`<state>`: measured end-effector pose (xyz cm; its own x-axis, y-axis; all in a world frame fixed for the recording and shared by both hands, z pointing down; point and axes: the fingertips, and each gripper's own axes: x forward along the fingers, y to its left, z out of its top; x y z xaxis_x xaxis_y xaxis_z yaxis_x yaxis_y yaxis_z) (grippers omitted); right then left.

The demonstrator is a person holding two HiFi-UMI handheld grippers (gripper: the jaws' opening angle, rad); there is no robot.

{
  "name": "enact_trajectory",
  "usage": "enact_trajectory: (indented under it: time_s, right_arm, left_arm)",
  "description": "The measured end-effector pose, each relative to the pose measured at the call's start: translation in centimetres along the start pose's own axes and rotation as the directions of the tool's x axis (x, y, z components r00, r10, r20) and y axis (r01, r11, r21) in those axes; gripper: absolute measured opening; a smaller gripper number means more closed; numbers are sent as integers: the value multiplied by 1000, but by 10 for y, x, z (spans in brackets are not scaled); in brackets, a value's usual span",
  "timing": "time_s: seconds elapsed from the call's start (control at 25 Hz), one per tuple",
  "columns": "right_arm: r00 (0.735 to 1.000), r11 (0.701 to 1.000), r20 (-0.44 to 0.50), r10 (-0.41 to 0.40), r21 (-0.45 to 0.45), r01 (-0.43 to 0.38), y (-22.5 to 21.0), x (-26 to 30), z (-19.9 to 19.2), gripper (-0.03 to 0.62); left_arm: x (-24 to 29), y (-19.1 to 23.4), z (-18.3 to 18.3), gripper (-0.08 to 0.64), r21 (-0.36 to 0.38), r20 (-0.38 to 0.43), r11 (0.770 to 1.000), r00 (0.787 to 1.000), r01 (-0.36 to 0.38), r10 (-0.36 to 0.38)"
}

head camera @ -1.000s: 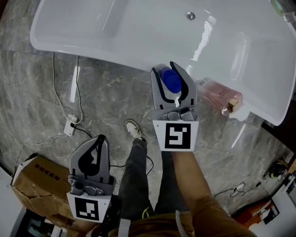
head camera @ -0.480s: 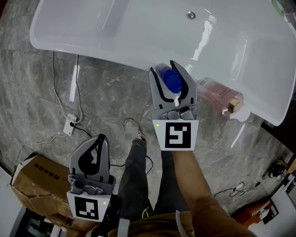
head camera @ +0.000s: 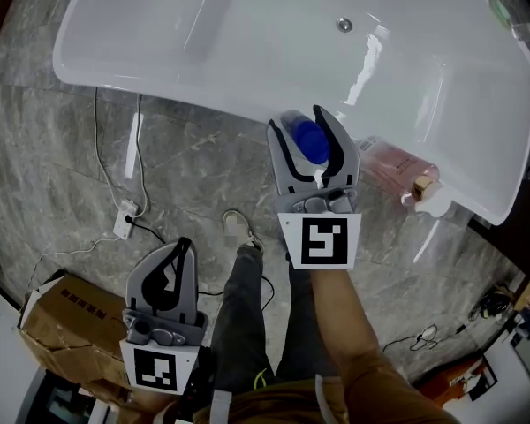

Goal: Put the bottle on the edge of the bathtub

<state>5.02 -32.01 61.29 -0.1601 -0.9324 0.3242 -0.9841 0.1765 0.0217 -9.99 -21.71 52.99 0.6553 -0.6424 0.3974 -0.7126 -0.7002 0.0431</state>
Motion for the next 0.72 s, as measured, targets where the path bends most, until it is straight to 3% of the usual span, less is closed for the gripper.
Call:
enact_trajectory:
  time_s: [0.28,0.72]
  right_arm:
    - [1000,1000,-12,14,13,-14,3,-3,0,268]
    - [999,1000,-52,0,22,1,3,-19,-9,270]
  left_arm:
    - [-1,-2,-2,6,-1,-3,1000,1000,13,-13]
    - [-4,-10,-4,6,0,1,1000,1000,16,-16]
